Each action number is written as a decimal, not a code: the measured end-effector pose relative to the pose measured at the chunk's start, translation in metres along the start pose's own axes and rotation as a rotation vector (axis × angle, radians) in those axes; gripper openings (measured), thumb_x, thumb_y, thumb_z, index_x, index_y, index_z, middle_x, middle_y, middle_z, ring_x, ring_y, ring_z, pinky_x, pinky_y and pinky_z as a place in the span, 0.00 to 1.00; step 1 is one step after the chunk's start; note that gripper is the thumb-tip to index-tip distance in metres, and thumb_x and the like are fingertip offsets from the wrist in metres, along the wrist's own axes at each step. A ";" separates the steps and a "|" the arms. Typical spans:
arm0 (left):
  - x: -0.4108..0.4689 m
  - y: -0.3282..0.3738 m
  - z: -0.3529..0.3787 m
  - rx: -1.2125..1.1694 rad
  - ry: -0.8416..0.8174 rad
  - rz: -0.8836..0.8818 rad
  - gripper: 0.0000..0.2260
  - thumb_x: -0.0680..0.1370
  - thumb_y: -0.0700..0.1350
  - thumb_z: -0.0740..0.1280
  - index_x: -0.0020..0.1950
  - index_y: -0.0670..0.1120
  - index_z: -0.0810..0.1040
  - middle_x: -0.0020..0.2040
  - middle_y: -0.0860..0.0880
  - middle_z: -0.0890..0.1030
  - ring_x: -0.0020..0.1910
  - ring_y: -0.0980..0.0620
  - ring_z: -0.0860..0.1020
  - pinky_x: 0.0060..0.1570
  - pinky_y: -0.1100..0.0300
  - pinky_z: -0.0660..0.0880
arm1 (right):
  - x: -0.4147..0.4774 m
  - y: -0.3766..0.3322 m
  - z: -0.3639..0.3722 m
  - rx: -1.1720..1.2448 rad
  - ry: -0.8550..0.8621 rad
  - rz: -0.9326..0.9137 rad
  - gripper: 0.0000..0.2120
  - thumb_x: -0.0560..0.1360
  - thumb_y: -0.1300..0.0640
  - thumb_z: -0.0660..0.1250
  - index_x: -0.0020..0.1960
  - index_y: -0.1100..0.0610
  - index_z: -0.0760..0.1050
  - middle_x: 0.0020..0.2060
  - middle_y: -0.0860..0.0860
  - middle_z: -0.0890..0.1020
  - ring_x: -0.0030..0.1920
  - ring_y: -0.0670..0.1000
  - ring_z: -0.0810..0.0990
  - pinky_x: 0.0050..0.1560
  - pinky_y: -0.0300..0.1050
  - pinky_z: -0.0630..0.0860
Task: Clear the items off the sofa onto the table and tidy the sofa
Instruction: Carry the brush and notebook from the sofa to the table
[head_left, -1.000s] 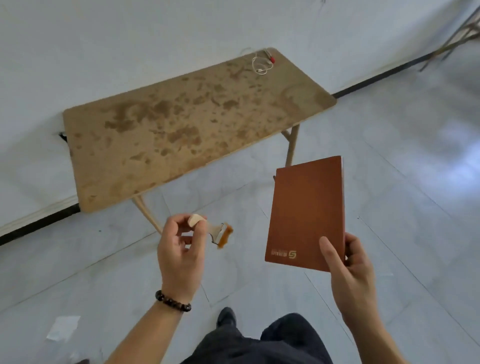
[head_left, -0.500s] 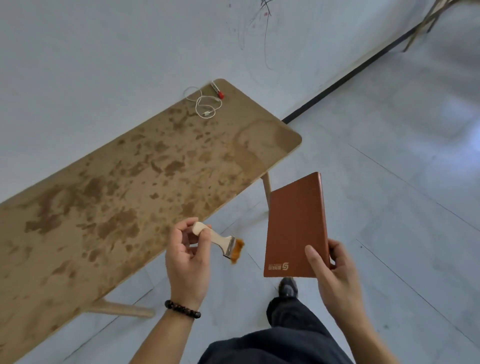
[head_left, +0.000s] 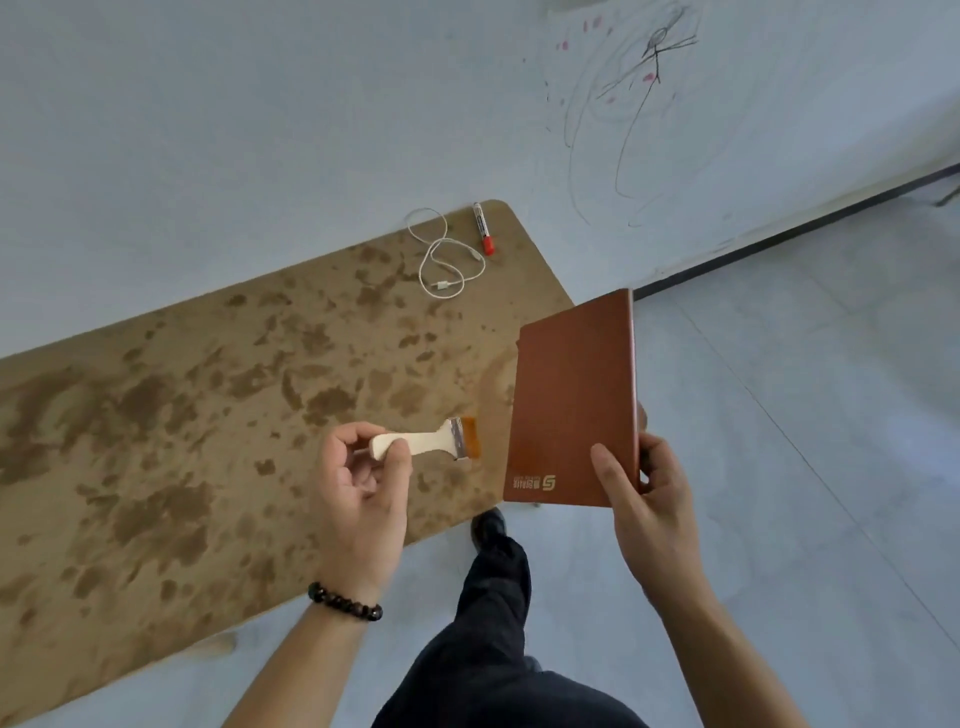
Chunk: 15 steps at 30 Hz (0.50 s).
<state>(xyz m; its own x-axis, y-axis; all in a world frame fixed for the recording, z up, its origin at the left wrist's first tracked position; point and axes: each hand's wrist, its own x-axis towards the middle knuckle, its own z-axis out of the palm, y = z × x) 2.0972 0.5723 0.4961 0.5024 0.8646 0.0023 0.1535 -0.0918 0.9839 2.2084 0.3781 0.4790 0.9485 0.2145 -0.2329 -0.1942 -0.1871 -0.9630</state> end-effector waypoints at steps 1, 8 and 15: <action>0.012 -0.006 0.010 -0.002 0.005 -0.037 0.09 0.76 0.36 0.70 0.47 0.49 0.74 0.39 0.48 0.81 0.39 0.41 0.81 0.37 0.57 0.78 | 0.014 0.002 0.004 -0.016 -0.011 0.022 0.04 0.79 0.56 0.68 0.53 0.52 0.76 0.43 0.46 0.84 0.43 0.45 0.84 0.41 0.36 0.79; 0.123 -0.009 0.087 -0.153 0.096 -0.420 0.06 0.74 0.36 0.69 0.46 0.43 0.73 0.36 0.50 0.84 0.41 0.45 0.84 0.44 0.54 0.78 | 0.131 -0.025 0.026 -0.092 -0.051 0.114 0.05 0.79 0.53 0.67 0.53 0.53 0.76 0.42 0.47 0.85 0.41 0.43 0.84 0.38 0.34 0.78; 0.245 -0.026 0.156 -0.381 0.153 -0.725 0.08 0.74 0.36 0.68 0.43 0.46 0.71 0.40 0.45 0.82 0.38 0.50 0.78 0.35 0.60 0.71 | 0.290 -0.041 0.069 -0.199 -0.174 0.116 0.06 0.79 0.45 0.66 0.52 0.46 0.75 0.48 0.46 0.83 0.49 0.49 0.84 0.50 0.55 0.82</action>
<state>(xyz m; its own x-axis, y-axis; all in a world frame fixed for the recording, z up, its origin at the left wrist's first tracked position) 2.3487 0.7098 0.4430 0.2650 0.7050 -0.6578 0.0819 0.6633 0.7439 2.4741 0.5140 0.4414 0.8625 0.3383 -0.3762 -0.2298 -0.4006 -0.8870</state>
